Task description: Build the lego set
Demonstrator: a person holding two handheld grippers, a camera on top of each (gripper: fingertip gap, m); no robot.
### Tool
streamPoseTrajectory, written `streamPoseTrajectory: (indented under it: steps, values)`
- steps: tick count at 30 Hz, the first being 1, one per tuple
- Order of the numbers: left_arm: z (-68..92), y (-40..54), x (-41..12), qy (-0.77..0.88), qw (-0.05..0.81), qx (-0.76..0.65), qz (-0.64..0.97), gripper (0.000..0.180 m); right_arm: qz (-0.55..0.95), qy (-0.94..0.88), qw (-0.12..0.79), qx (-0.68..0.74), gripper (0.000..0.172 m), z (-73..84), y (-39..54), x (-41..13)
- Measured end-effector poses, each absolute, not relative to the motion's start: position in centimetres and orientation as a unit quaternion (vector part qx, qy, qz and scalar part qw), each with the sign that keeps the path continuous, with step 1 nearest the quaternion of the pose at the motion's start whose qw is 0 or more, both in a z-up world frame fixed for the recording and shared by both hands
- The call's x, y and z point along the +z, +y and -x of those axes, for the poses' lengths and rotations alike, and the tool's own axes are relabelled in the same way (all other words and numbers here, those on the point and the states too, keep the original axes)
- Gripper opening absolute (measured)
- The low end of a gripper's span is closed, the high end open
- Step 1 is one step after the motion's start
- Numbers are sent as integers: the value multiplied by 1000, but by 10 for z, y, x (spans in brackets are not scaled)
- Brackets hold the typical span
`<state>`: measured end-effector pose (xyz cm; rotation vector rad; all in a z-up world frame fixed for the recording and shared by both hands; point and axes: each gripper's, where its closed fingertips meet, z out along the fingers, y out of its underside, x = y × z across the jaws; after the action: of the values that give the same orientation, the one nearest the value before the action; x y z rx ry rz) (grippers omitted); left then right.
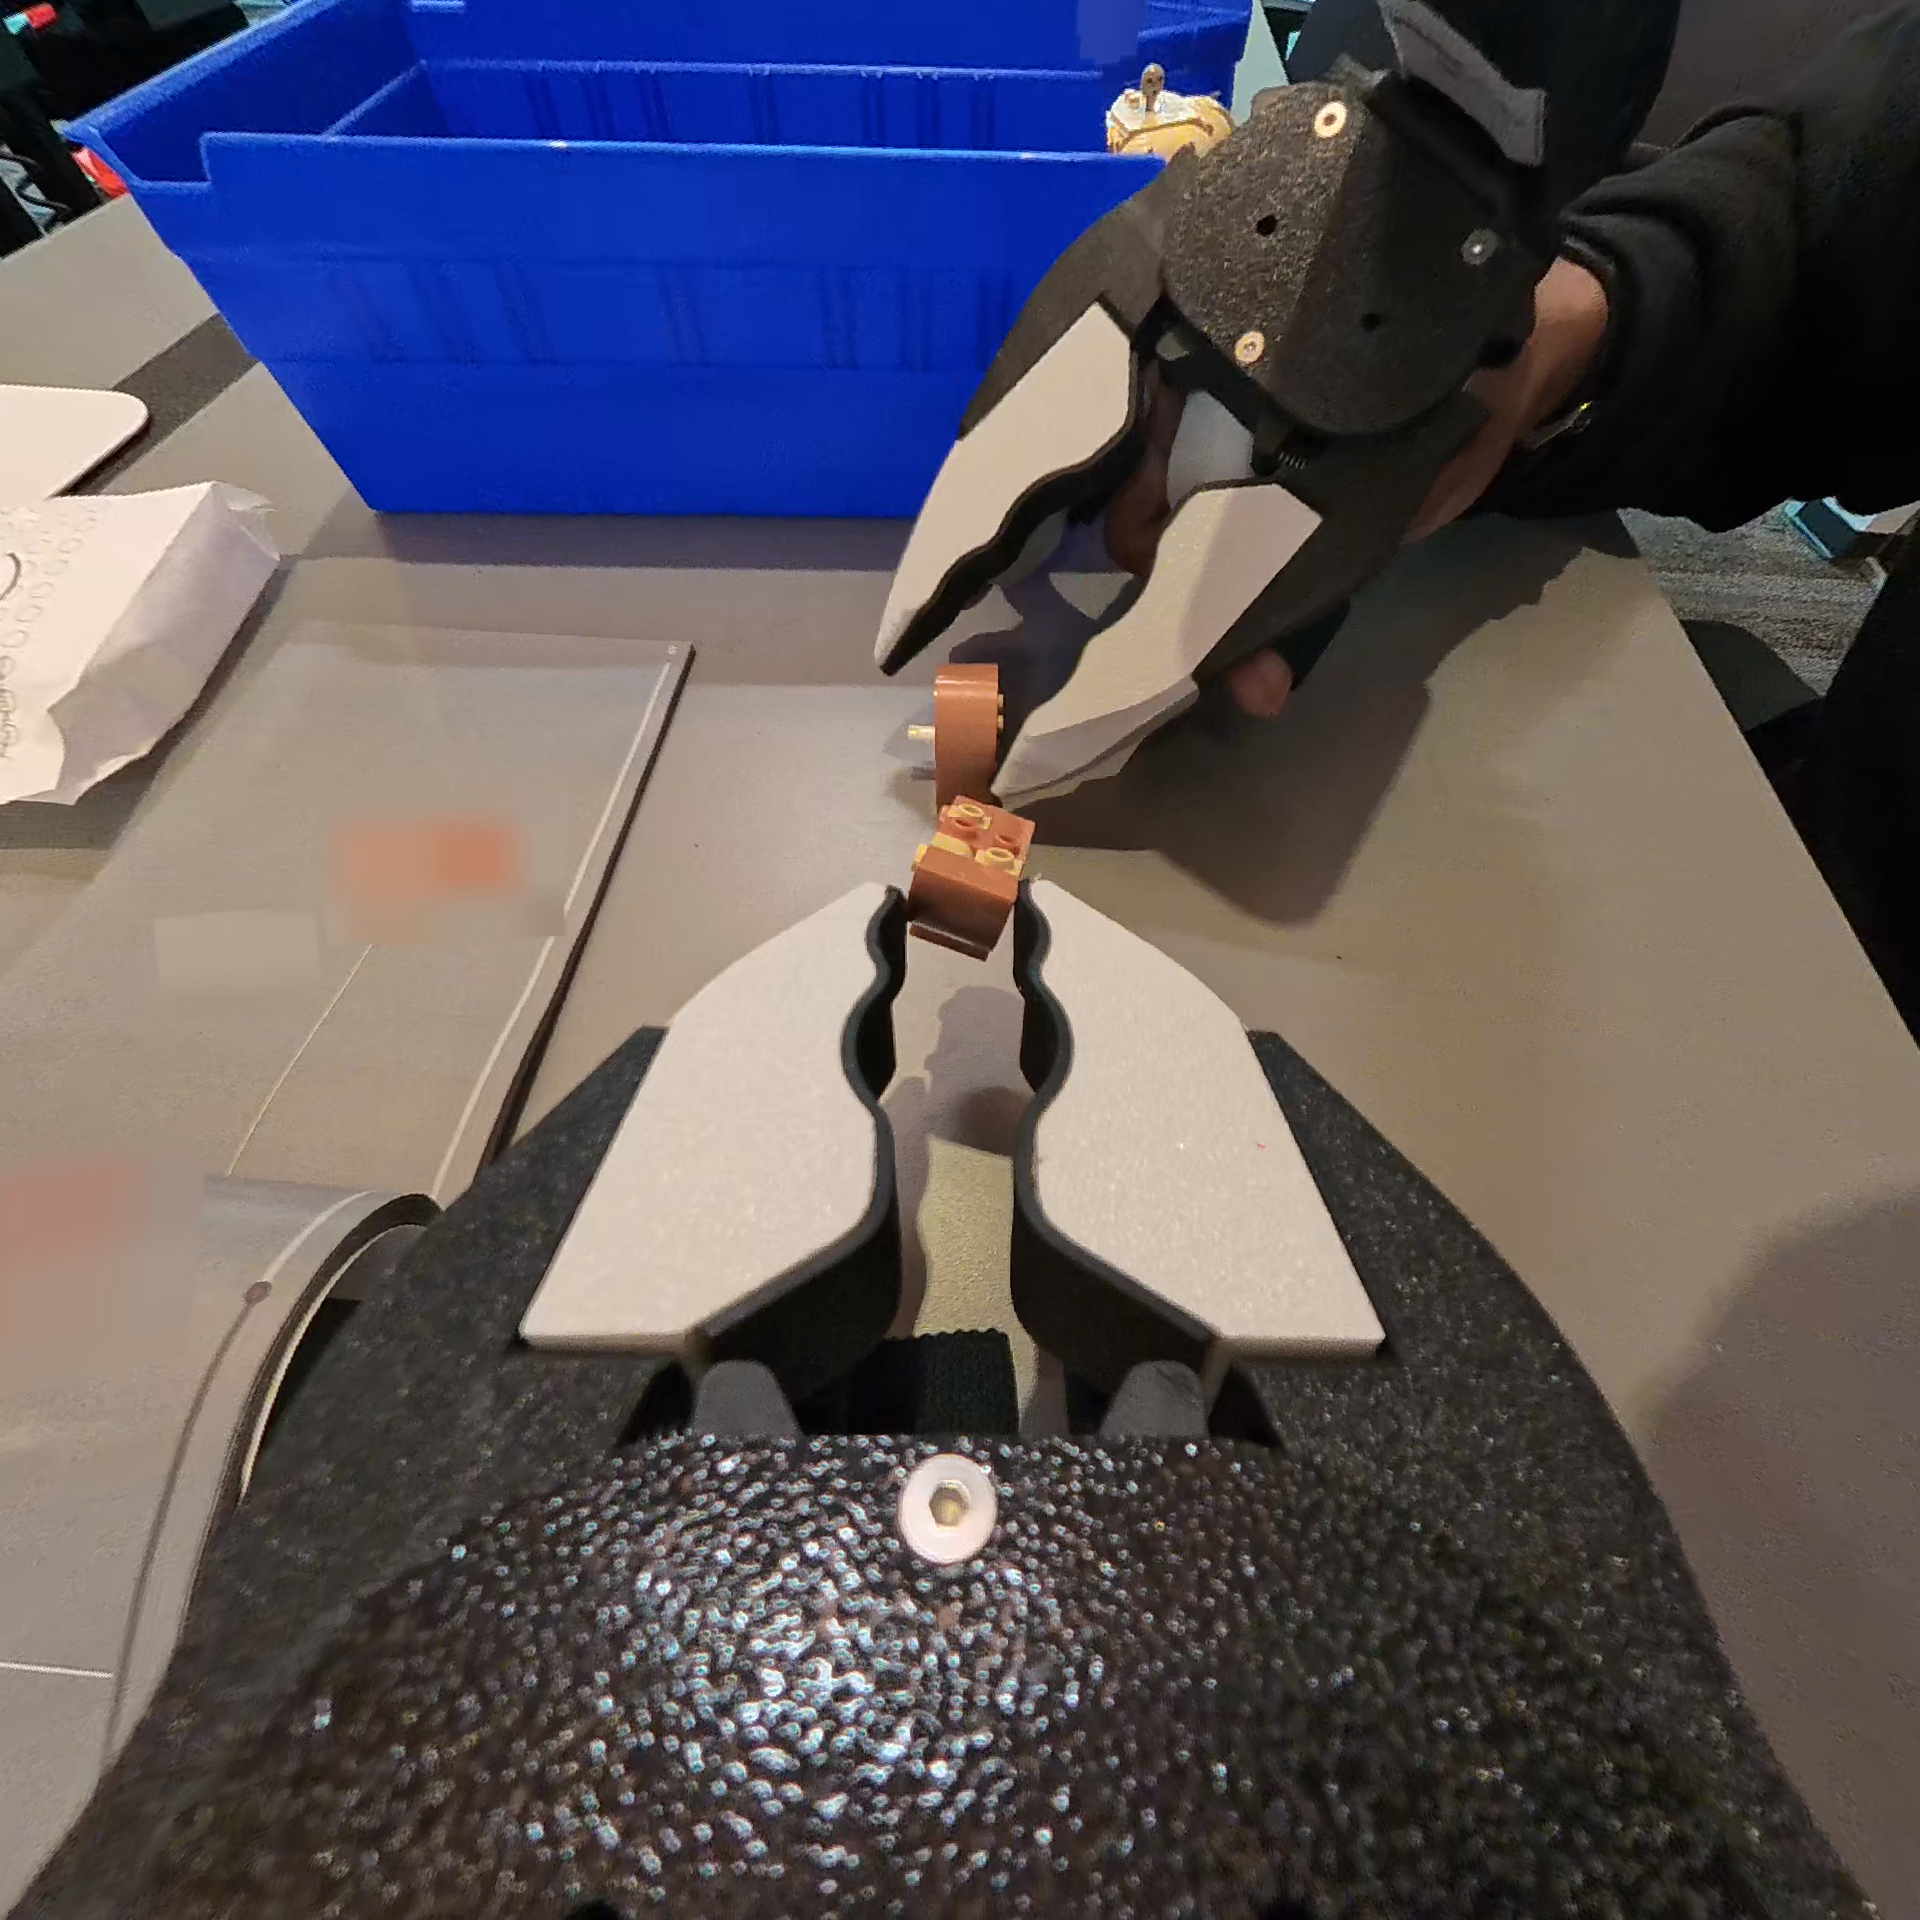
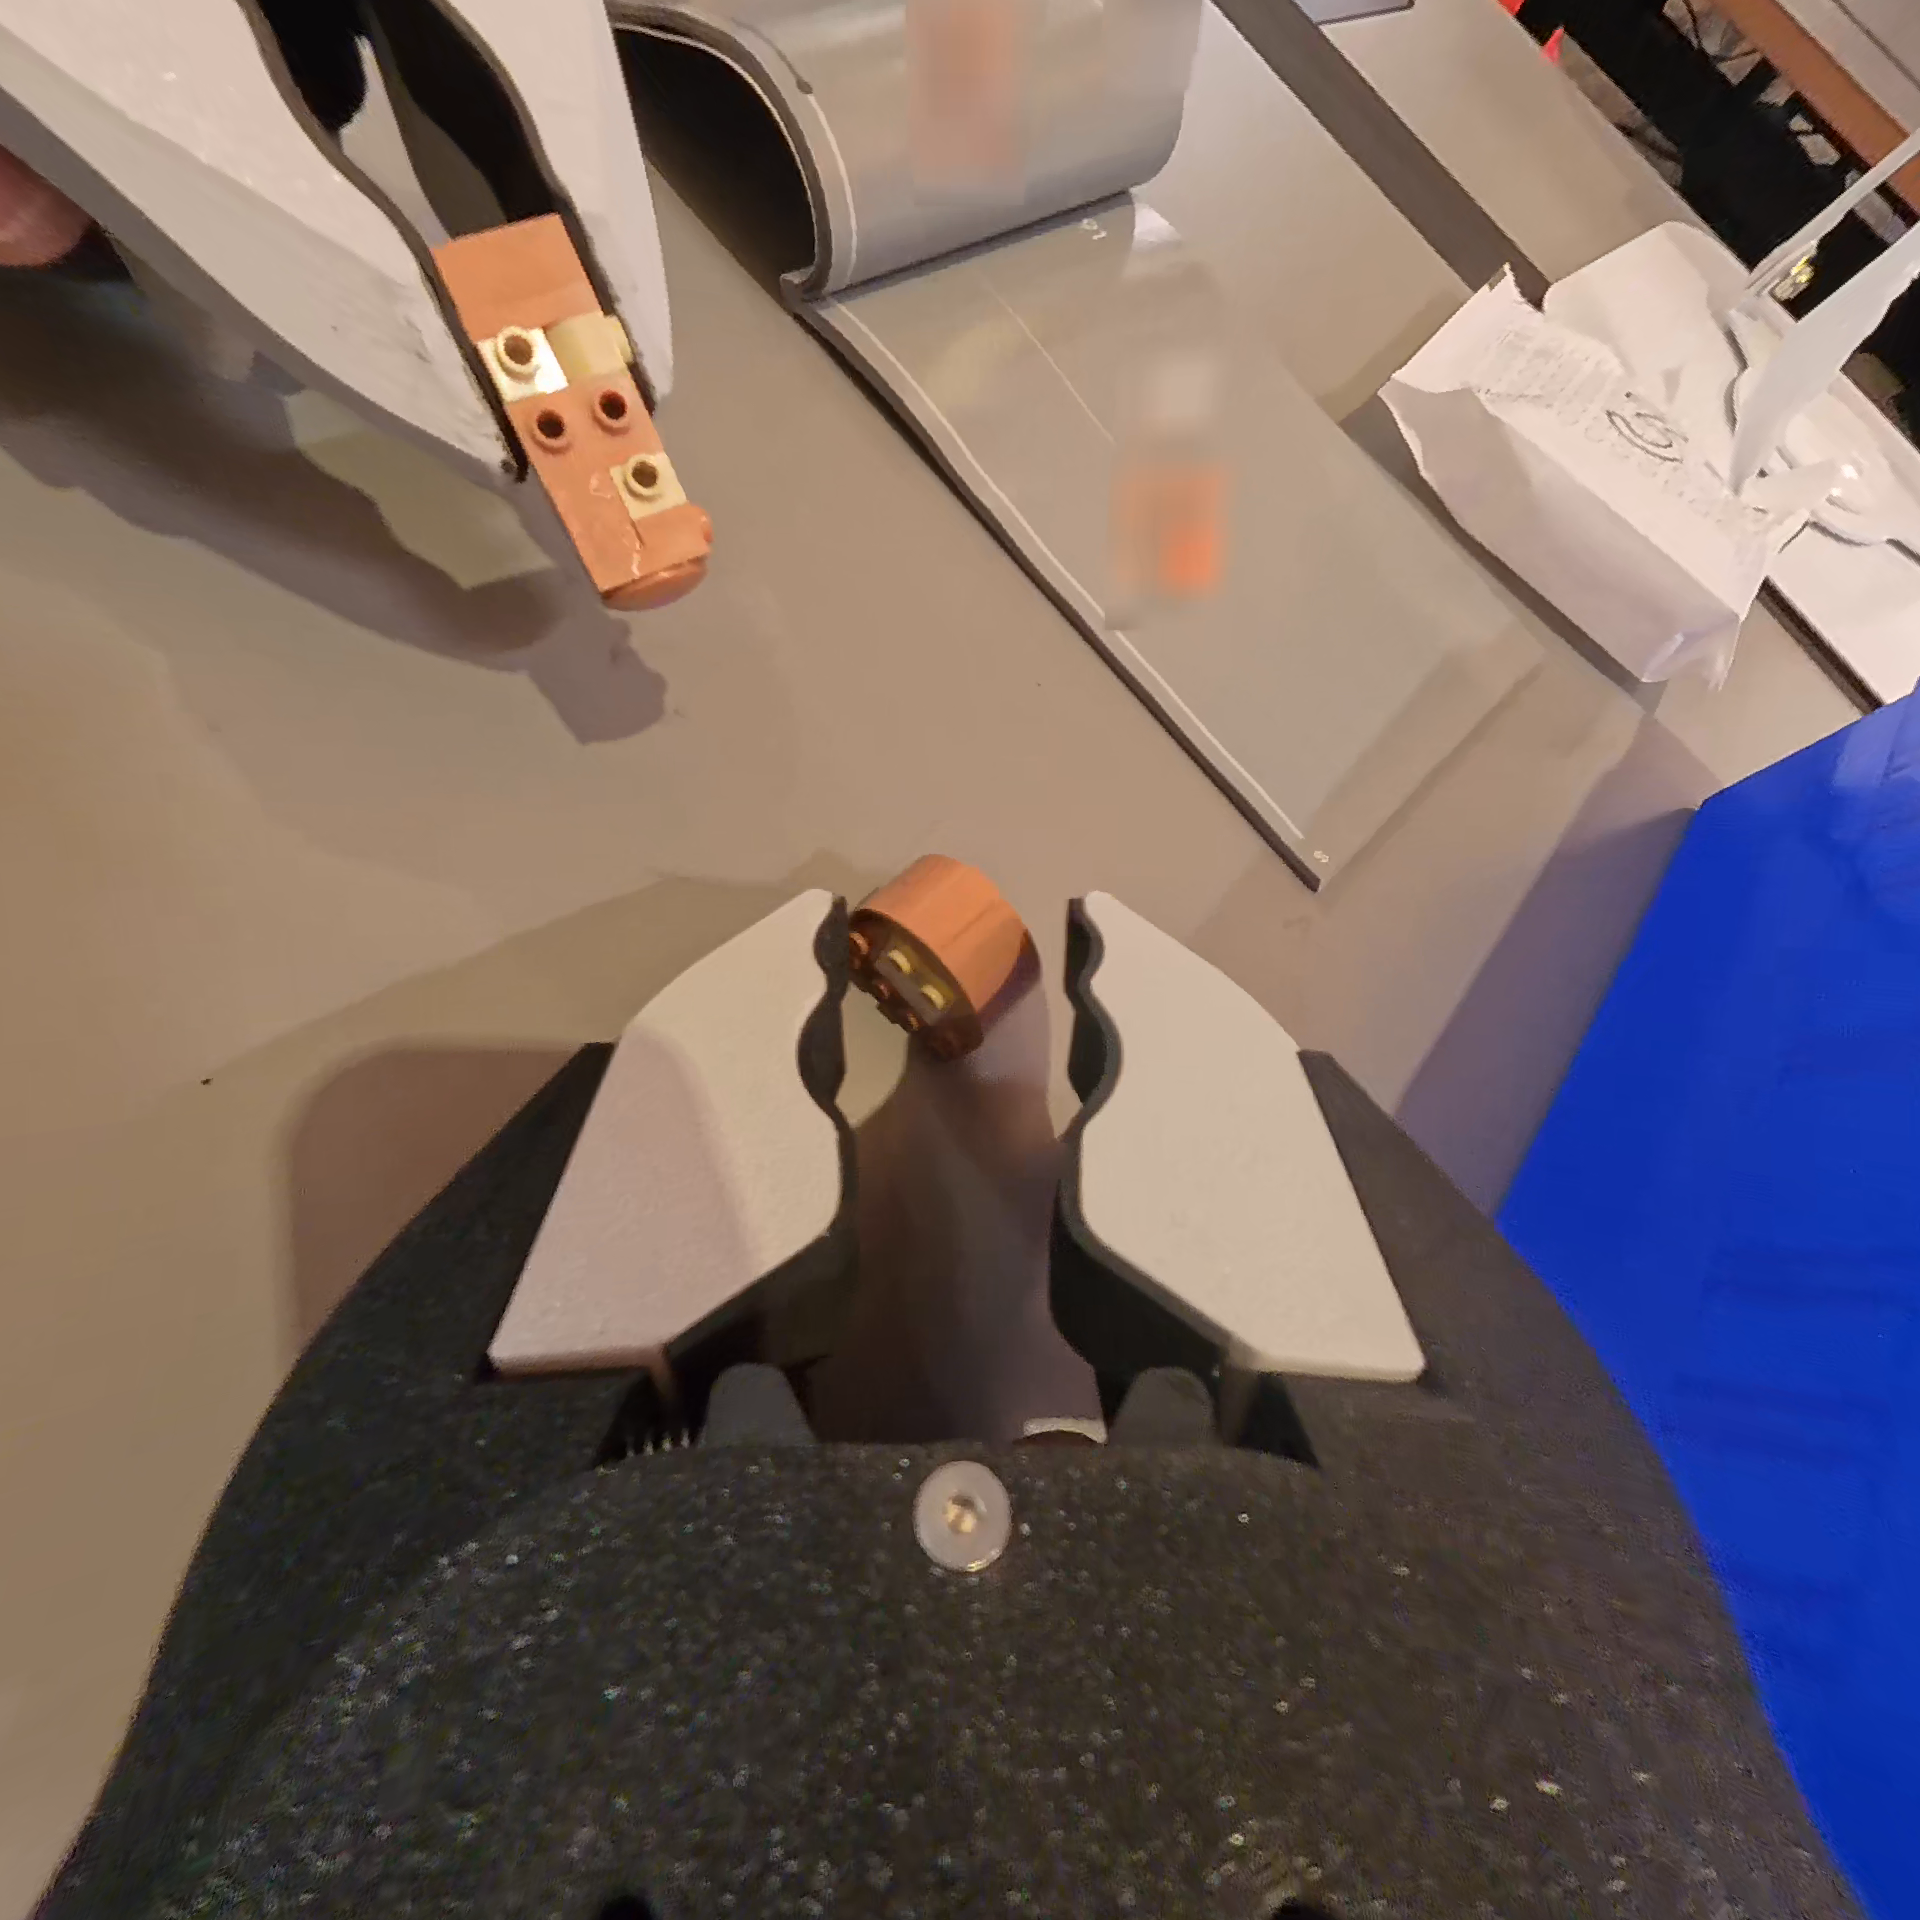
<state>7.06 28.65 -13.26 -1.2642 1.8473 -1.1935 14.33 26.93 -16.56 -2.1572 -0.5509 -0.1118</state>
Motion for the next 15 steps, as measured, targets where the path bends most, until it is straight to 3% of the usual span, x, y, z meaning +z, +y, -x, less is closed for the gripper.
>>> streamPoseTrajectory:
  steps: [7, 15]
  values:
    - [-71, 287, -133, 698, 301, -444, 475, 19, 865, -205, 457, -19, 33, -142, 271, -160]
    - [-71, 288, -134, 703, 304, -433, 475, 19, 861, -169, 462, 131, 32, -117, 266, -149]
